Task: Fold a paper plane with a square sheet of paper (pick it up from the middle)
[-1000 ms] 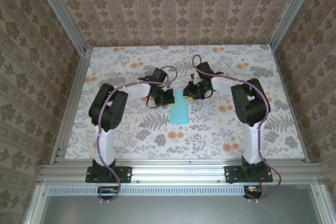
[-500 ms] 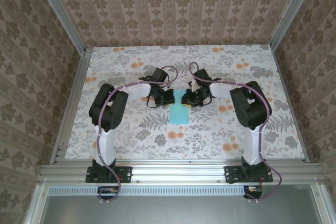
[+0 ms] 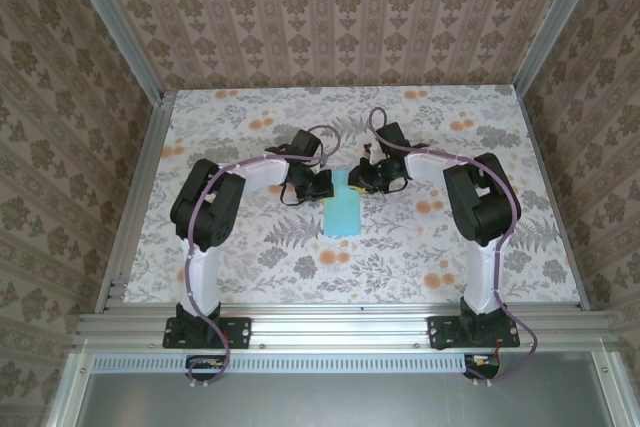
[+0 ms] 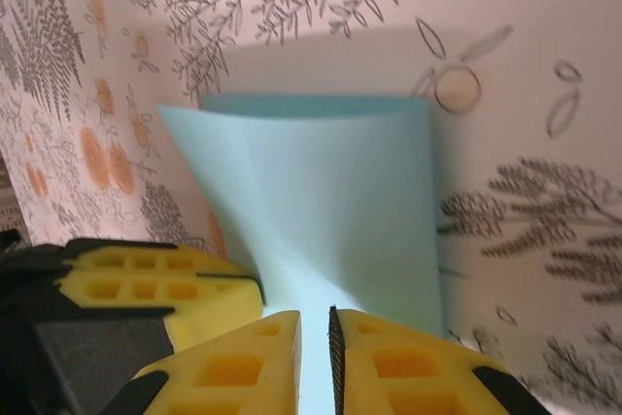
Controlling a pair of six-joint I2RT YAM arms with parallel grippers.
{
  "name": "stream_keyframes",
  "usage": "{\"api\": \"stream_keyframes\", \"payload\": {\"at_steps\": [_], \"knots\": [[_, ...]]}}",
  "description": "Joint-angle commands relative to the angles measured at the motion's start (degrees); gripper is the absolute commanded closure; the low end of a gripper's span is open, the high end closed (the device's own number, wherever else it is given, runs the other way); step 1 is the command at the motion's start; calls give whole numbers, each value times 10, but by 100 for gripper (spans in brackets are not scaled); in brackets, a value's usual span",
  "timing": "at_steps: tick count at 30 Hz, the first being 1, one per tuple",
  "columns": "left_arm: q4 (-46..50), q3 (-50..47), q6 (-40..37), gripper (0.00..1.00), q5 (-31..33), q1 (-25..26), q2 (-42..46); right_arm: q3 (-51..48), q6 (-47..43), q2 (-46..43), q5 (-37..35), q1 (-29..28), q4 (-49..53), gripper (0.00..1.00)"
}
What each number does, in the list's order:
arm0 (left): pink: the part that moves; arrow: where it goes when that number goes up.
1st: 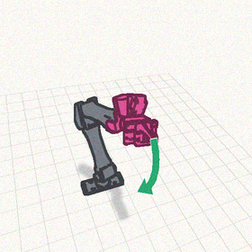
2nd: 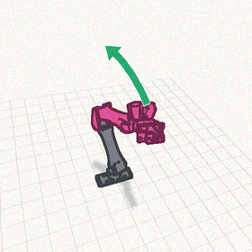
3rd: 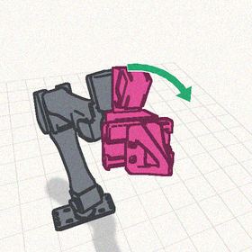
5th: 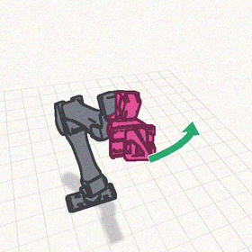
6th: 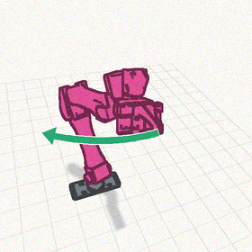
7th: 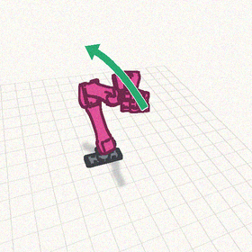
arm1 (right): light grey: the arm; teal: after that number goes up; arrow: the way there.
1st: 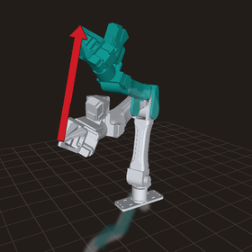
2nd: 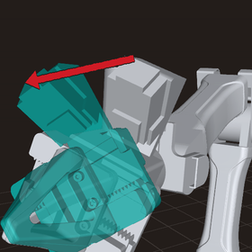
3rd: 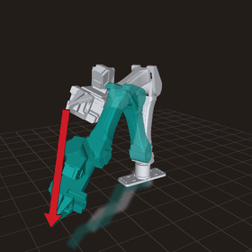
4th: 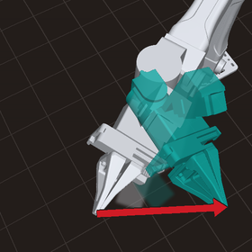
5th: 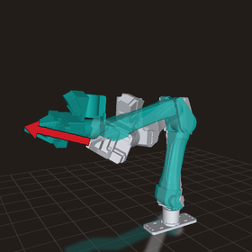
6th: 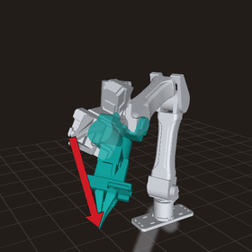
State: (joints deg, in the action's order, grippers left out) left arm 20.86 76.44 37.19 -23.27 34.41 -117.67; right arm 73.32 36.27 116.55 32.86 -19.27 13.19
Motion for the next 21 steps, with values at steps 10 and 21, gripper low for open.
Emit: {"api": "stream_keyframes", "payload": {"at_steps": [10, 21], "knots": [[80, -28, -21, 95, 65, 8, -59, 18, 3, 25, -68, 16, 39, 82], [82, -28, -23, 95, 67, 8, -61, 93, 16, 56, -35, -3, 20, 82]]}}
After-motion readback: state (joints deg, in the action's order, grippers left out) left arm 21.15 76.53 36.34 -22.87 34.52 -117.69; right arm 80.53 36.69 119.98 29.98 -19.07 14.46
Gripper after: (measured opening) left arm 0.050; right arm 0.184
